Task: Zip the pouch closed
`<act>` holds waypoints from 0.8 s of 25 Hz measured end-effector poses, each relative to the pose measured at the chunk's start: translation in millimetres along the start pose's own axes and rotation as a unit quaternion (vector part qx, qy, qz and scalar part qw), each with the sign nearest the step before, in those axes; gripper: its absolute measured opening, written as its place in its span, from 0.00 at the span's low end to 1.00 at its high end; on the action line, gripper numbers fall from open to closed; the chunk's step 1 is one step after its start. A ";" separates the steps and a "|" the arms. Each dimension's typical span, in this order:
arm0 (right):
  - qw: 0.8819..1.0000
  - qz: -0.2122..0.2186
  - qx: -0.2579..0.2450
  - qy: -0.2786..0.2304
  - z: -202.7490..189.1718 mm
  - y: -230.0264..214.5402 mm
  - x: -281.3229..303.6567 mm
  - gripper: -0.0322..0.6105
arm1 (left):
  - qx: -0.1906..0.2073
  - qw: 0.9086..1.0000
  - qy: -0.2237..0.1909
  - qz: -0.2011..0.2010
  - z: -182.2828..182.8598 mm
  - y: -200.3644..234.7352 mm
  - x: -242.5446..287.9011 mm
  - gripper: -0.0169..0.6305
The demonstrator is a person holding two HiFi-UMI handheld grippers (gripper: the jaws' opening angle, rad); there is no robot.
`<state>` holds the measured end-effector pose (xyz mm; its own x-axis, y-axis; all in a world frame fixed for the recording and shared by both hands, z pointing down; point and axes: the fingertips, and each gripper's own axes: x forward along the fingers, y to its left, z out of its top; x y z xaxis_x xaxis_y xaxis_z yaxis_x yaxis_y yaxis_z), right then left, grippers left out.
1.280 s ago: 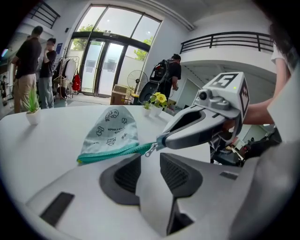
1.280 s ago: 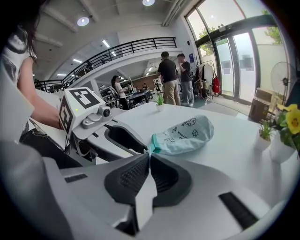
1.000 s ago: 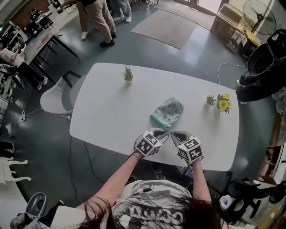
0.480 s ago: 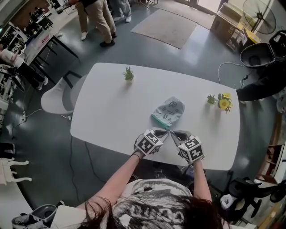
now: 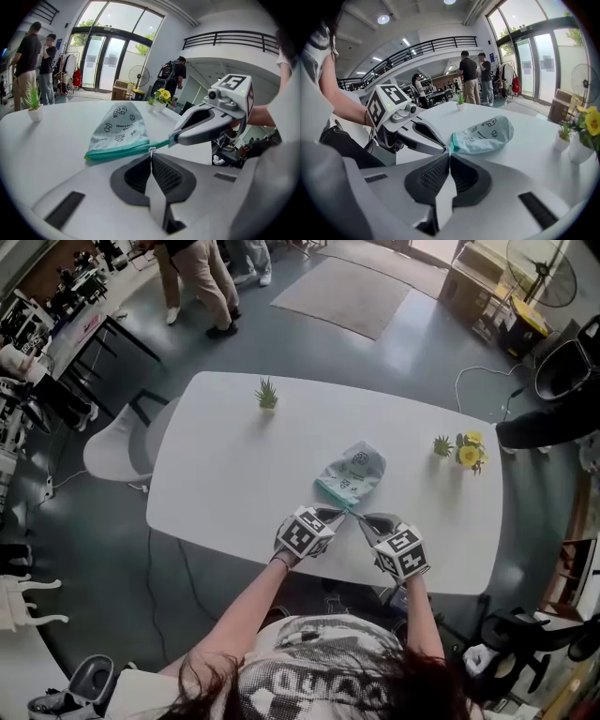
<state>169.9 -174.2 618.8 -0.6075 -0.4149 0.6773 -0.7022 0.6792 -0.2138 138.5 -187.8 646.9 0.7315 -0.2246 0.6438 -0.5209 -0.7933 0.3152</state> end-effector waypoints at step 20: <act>1.000 0.000 0.005 -0.005 -2.0 -9.4 -2.7 0.07 | 0.015 0.997 0.058 0.041 -19.6 61.0 -1.9 0.05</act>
<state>178.8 -178.3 620.4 -0.6105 -0.4216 0.6705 -0.7066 0.6723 -0.2207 96.7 -224.7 678.6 0.6299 -0.2247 0.7434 -0.5629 -0.7916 0.2377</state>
